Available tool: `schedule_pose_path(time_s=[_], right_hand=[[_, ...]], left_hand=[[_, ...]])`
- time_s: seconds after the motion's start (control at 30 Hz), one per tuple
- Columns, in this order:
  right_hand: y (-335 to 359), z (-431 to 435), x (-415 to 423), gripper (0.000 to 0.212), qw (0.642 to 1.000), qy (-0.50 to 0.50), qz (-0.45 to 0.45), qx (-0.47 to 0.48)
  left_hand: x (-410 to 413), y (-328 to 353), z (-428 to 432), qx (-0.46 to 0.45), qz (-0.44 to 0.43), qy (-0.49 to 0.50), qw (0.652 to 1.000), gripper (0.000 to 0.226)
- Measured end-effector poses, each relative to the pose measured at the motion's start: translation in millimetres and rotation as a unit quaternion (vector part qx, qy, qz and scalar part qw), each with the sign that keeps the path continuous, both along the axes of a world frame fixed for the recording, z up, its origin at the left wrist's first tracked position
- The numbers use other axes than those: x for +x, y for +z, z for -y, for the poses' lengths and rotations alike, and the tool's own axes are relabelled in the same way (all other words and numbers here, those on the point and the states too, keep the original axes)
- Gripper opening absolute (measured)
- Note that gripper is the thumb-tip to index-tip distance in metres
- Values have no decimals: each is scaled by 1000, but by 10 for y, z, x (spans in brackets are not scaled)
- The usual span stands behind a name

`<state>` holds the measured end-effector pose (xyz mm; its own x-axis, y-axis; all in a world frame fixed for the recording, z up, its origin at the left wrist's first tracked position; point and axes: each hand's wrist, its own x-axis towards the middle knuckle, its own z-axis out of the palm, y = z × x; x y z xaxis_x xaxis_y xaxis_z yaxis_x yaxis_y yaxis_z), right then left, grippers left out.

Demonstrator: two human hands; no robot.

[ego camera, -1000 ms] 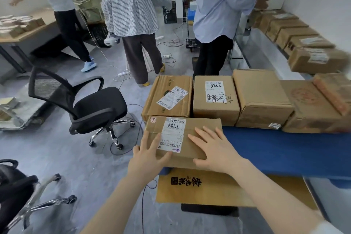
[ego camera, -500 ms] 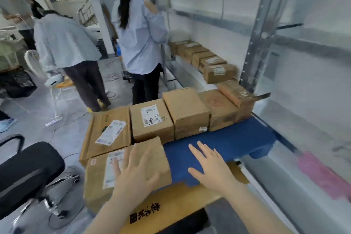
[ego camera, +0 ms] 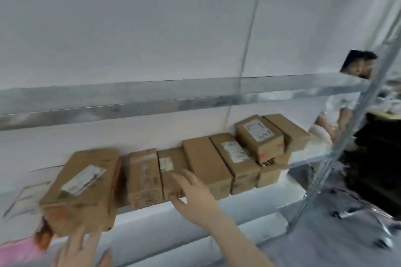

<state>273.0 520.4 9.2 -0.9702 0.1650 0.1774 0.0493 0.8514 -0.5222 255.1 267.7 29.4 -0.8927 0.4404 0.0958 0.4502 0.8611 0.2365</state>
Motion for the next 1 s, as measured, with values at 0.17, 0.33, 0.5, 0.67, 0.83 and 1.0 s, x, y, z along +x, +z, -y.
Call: schedule_pose_path(time_s=[0.17,0.33,0.5,0.67,0.83,1.0], right_hand=[[-3,-1672,616,57,990,-137,-4,-13],[-79,-3019,862,44,987,-154,-55,-4],[30,-3906,539,50,993,-100,-58,24],[149,-4270,-8,51,998,-18,-45,32],[76,-4413,-373,46,1000,2,16,17],[-33,-4449,-437,46,1000,11,1,-13]], left_hand=[[-41,-125,-1494,51,9,-49,997,60],[-38,-377,-3025,50,58,-74,994,72],[-121,-306,-4279,119,85,-107,983,64],[-495,-165,-4896,144,66,-92,983,53],[-792,-209,-5148,119,113,-47,985,49],[-806,-347,-5326,217,163,-27,962,48]])
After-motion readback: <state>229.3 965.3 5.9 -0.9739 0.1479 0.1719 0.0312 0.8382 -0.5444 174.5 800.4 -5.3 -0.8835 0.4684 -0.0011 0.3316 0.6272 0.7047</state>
